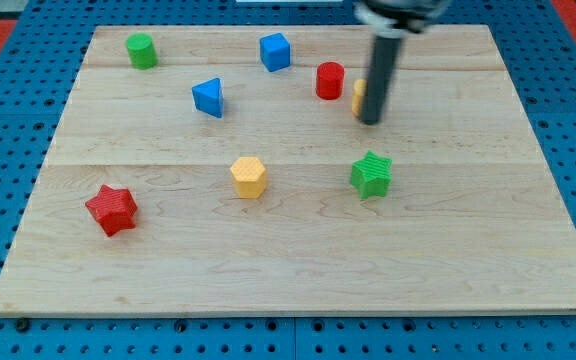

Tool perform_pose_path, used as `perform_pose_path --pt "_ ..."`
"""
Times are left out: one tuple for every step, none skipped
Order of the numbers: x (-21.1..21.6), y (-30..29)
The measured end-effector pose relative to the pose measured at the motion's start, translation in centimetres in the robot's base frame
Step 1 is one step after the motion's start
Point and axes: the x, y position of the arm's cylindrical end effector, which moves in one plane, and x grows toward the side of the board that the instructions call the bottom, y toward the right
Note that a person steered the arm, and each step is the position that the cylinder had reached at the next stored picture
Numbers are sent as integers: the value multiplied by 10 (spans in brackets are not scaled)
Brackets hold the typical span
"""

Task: Push the yellow hexagon between the yellow heart and the green star

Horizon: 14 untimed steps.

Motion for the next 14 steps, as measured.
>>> perform_pose_path --pt "14 -104" --pt "78 -165" --pt "128 -150" --pt "116 -58" --pt "86 18" --pt "85 20" --pt "85 20" --pt "109 4" --pt "128 -40" --pt "109 -75" --pt "114 -111" --pt "98 -124" --pt "83 -42" --pt "60 33"
